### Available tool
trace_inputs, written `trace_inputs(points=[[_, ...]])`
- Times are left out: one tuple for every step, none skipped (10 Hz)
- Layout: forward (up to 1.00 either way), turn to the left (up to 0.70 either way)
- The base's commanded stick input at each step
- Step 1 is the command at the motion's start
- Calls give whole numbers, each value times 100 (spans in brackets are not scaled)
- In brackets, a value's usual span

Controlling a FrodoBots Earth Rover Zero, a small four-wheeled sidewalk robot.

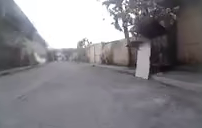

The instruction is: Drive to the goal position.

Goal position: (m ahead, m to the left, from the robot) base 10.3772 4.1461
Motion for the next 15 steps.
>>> trace_inputs(points=[[100,0],[100,0],[100,0],[100,0],[100,0],[100,0],[100,0],[100,0],[100,0],[100,0],[100,0],[100,0],[100,0],[100,0],[100,0]])
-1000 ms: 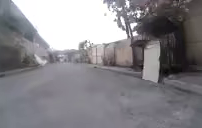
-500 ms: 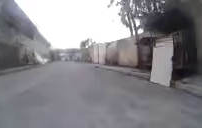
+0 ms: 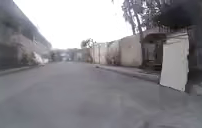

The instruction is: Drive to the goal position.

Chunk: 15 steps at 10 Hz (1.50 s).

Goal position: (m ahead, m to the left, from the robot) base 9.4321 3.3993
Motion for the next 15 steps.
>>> trace_inputs(points=[[100,0],[100,0],[100,0],[100,0],[100,0],[100,0],[100,0],[100,0],[100,0],[100,0],[100,0],[100,0],[100,16],[100,26],[100,0]])
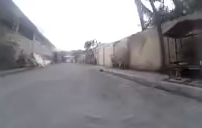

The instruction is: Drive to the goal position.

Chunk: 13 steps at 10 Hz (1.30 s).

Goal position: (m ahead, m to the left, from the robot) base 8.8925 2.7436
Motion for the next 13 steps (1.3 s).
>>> trace_inputs(points=[[100,0],[100,0],[100,0],[100,0],[100,0],[100,0],[100,0],[100,0],[100,0],[100,0],[100,0],[100,11],[100,27]])
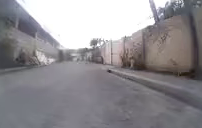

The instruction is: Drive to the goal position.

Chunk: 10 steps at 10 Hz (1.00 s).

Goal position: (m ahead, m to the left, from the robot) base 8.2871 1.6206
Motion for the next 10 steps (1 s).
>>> trace_inputs(points=[[100,40],[100,39],[100,32],[100,20],[100,0],[100,0],[100,0],[100,7],[100,28],[100,40]])
